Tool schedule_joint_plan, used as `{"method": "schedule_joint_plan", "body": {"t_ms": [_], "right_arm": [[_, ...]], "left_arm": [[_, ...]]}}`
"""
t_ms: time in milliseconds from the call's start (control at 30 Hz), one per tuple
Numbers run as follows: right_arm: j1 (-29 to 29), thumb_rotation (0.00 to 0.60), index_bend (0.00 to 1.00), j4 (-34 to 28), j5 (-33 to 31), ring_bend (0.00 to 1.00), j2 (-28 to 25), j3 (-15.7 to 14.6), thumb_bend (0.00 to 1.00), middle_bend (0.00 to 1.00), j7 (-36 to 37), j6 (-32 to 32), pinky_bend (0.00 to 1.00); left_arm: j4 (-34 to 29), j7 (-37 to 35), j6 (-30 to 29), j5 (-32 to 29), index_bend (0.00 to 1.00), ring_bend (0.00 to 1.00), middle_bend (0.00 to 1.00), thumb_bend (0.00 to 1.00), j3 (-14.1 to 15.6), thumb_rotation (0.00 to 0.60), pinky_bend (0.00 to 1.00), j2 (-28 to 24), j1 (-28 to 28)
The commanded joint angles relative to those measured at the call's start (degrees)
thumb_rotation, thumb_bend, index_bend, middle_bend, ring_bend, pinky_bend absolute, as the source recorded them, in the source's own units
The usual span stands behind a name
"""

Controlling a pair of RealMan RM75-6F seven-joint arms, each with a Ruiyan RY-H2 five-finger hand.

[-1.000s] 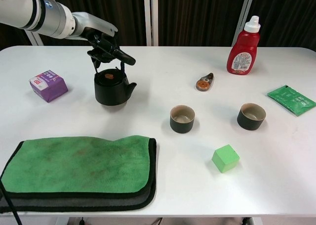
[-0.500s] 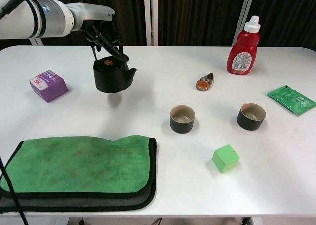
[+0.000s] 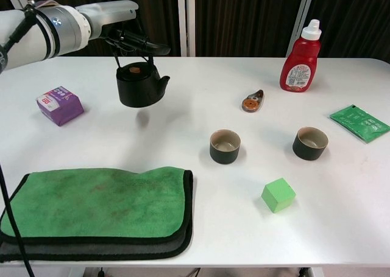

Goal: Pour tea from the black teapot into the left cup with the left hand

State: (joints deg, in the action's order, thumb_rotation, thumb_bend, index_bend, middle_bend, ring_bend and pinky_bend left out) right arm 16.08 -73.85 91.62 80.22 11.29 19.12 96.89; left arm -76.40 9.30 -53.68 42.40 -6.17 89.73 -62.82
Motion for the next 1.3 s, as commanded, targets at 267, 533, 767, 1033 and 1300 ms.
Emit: {"method": "schedule_joint_plan", "body": {"t_ms": [267,533,767,1033,1300], "right_arm": [[-0.05,0.6,0.0,0.04,-0.07,0.0,-0.04,-0.07,0.36,0.0,0.0,-0.17,0.0],[0.05,0.6,0.0,-0.01,-0.07,0.0,-0.09,0.0,0.36,0.0,-0.09,-0.3,0.0],[0.08,0.6,0.0,-0.04,-0.02,0.0,-0.06,-0.05,0.36,0.0,-0.19,-0.35,0.0],[0.08,0.6,0.0,-0.09,0.02,0.0,-0.01,-0.08,0.36,0.0,-0.27,-0.34,0.0],[0.1,0.6,0.0,0.07,0.0,0.0,0.06,-0.1,0.36,0.0,-0.13,-0.41,0.0]], "left_arm": [[1.69,1.03,0.08,3.02,1.0,0.98,1.0,0.32,-2.68,0.257,0.46,1.94,2.34],[2.29,2.4,-0.21,4.82,1.0,0.99,1.0,0.47,-4.53,0.454,0.47,2.68,3.65],[2.31,3.8,-1.0,6.19,1.0,1.0,1.0,0.47,-5.63,0.514,0.48,3.07,4.77],[2.14,4.57,-0.22,6.74,1.0,1.0,1.0,0.47,-6.92,0.55,0.48,3.07,5.66],[1.84,5.78,0.37,6.94,1.0,1.0,1.0,0.48,-7.7,0.59,0.48,3.24,6.14]]}}
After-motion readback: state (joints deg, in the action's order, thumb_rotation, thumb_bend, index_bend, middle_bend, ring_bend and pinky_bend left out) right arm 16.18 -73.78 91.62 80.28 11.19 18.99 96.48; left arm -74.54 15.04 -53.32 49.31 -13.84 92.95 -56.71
